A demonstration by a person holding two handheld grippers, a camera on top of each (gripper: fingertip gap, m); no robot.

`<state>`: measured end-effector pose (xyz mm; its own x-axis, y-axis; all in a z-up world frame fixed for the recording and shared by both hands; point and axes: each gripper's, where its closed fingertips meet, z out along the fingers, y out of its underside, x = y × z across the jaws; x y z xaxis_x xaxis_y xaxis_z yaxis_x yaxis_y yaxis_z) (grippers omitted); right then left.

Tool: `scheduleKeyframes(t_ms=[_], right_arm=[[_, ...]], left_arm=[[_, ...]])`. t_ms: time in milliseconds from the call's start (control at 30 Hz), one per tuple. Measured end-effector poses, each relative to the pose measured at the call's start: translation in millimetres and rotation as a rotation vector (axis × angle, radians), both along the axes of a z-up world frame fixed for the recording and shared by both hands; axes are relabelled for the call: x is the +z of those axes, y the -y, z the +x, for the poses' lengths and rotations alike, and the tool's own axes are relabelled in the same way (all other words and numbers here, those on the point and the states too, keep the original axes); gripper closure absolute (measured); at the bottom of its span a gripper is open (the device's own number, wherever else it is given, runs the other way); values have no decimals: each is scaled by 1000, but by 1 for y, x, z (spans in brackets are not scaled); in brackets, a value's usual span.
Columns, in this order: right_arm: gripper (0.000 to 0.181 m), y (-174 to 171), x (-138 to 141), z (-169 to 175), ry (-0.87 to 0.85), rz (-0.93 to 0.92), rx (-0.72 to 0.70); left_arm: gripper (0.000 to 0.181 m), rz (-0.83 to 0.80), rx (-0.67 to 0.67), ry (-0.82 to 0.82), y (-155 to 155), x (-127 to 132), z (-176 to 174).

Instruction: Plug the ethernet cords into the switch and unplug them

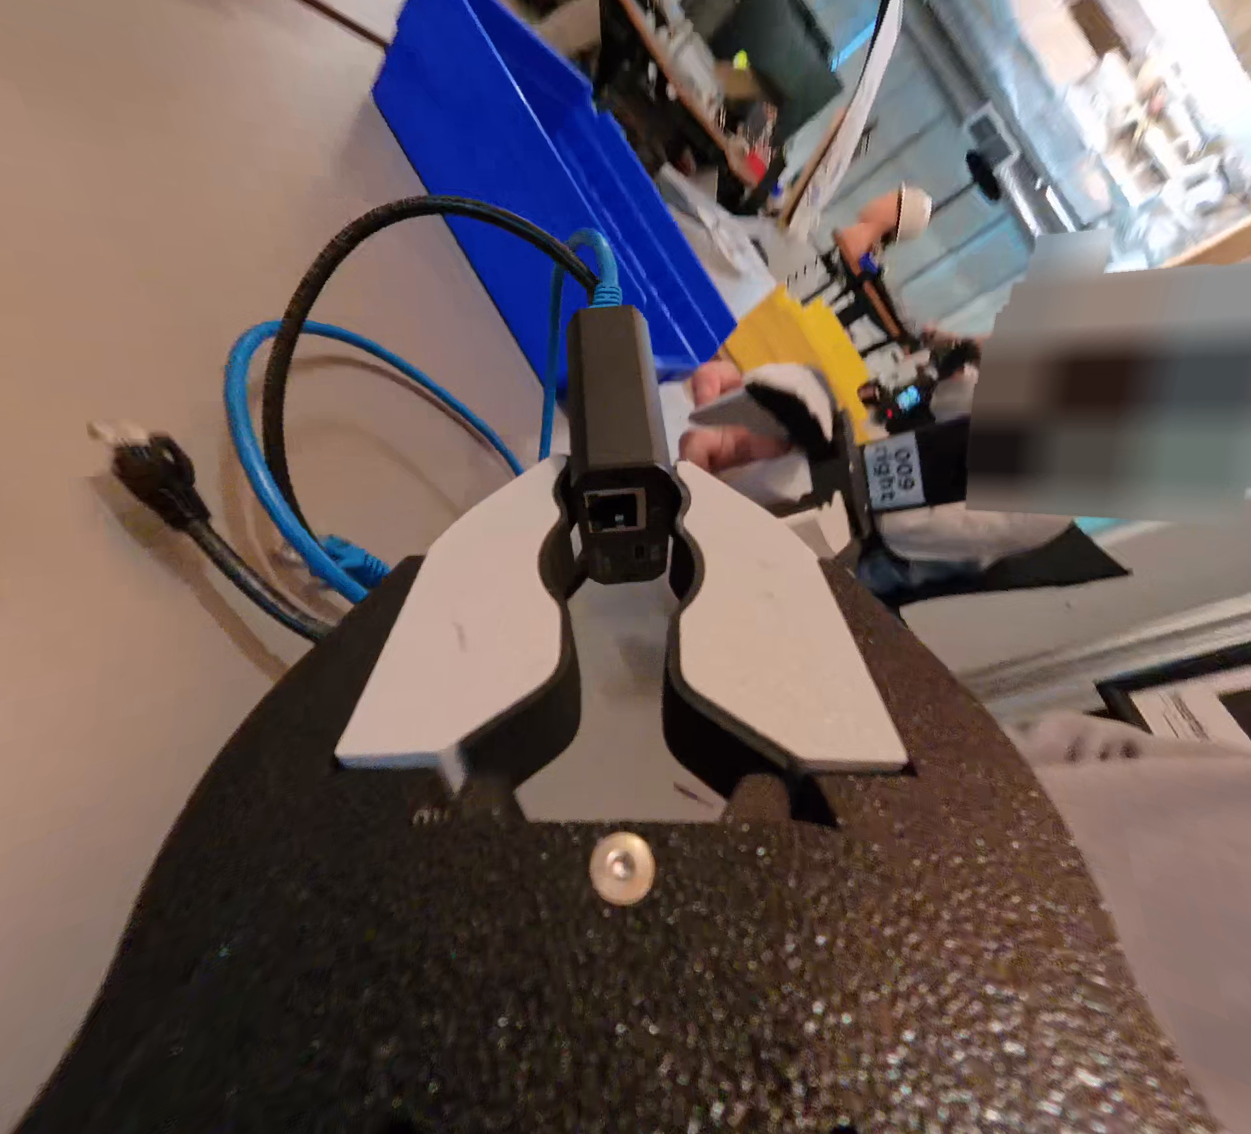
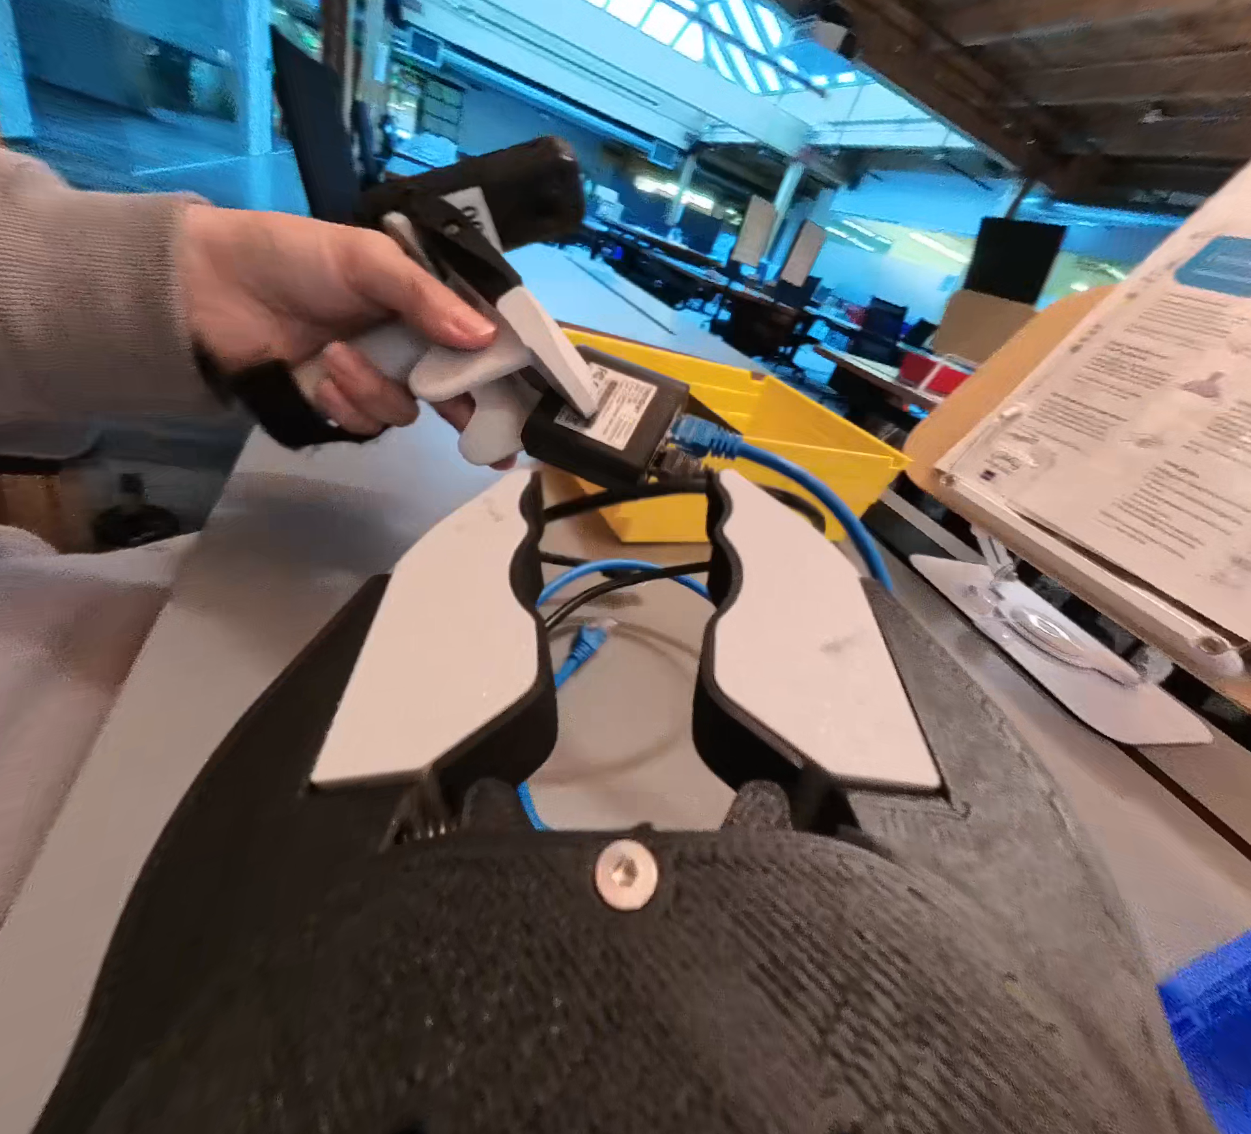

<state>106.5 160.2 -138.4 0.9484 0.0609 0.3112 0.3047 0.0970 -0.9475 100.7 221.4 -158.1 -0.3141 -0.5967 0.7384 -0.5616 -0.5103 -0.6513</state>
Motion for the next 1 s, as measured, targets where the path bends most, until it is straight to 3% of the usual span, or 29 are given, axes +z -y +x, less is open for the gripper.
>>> scheduleKeyframes(t_ms=[100,233,333,433,533,600,767,1000], right_arm=[[108,7,18,6,85,-3,-75],[105,10,34,-4,129,30,-44],[118,6,17,-10,166,-14,20],[110,2,-14,-11,191,-135,71],[111,3,-27,-14,200,-161,114],[119,5,-28,-18,171,-151,164],[118,7,-32,-24,137,-111,232],[115,4,-35,-20,87,-41,216]], left_arm=[[158,57,-129,-76,8,1,-7],[158,52,-309,-152,26,2,-11],[158,-8,-448,-194,44,1,-15],[158,-11,-561,-238,57,-8,-21],[158,-54,-641,-253,65,-10,-24],[158,-76,-674,-252,65,-11,-24],[158,-83,-765,-247,68,-16,-28],[158,-52,-756,-287,69,-18,-22]])
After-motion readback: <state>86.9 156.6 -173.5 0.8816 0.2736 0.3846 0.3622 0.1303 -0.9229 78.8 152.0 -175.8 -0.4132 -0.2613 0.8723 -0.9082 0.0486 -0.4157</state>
